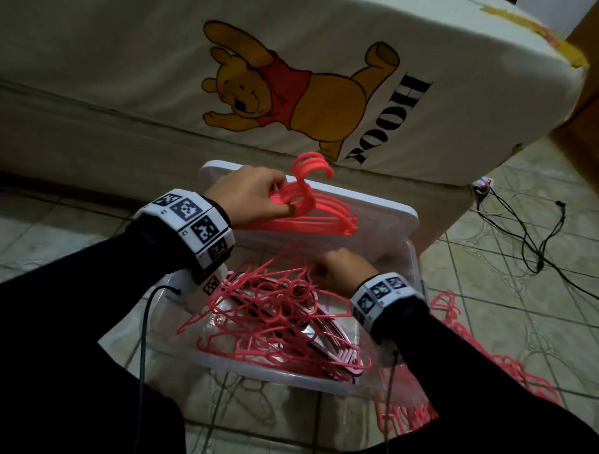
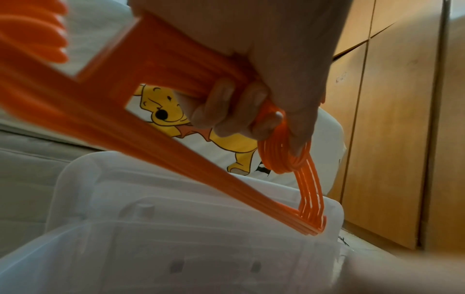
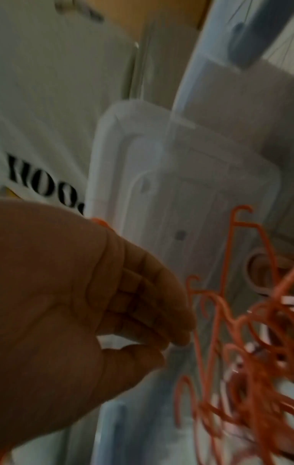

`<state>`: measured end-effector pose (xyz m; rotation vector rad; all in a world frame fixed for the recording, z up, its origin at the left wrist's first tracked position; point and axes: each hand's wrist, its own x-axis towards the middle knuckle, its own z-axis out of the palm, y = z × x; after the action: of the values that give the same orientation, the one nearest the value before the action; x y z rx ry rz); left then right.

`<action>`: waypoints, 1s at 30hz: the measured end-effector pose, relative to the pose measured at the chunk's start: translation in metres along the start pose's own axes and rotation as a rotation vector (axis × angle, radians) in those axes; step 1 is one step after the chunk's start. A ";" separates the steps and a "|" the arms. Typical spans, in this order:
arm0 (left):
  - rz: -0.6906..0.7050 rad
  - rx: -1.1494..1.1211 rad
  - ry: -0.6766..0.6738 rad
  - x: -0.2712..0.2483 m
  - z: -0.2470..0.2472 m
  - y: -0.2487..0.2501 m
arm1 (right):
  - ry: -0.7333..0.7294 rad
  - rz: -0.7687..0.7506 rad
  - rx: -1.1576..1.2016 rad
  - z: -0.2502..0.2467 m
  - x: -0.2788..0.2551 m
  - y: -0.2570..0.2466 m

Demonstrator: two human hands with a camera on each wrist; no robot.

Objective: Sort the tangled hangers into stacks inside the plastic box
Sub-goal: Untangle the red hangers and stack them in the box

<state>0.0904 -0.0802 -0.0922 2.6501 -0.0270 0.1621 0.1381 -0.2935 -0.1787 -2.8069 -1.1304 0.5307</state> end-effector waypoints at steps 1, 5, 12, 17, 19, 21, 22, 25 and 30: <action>0.003 0.000 0.002 0.001 0.001 -0.001 | -0.045 0.000 -0.029 0.011 0.005 -0.004; 0.013 -0.002 0.010 0.002 0.002 -0.002 | -0.249 -0.042 -0.061 0.047 0.016 -0.017; 0.003 -0.018 -0.003 0.001 0.002 -0.007 | -0.448 -0.246 -0.143 0.085 0.016 -0.046; -0.013 -0.014 -0.004 0.002 -0.001 -0.008 | -0.375 -0.292 -0.136 0.075 0.013 -0.063; -0.014 -0.009 0.027 0.002 -0.003 -0.008 | -0.344 -0.270 -0.082 0.054 0.014 -0.063; -0.008 -0.007 0.048 0.002 -0.003 -0.007 | -0.308 -0.257 -0.021 0.031 0.013 -0.060; -0.005 -0.001 0.059 0.002 -0.002 -0.005 | -0.277 -0.244 0.009 0.021 0.011 -0.058; -0.003 -0.008 0.112 0.000 -0.001 -0.001 | -0.159 -0.198 0.102 -0.007 -0.002 -0.048; 0.009 -0.105 0.181 -0.001 -0.008 0.002 | 0.003 -0.183 0.274 -0.043 -0.023 -0.034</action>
<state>0.0889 -0.0780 -0.0846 2.5207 0.0125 0.3916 0.1150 -0.2819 -0.1249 -2.4445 -1.1972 0.6121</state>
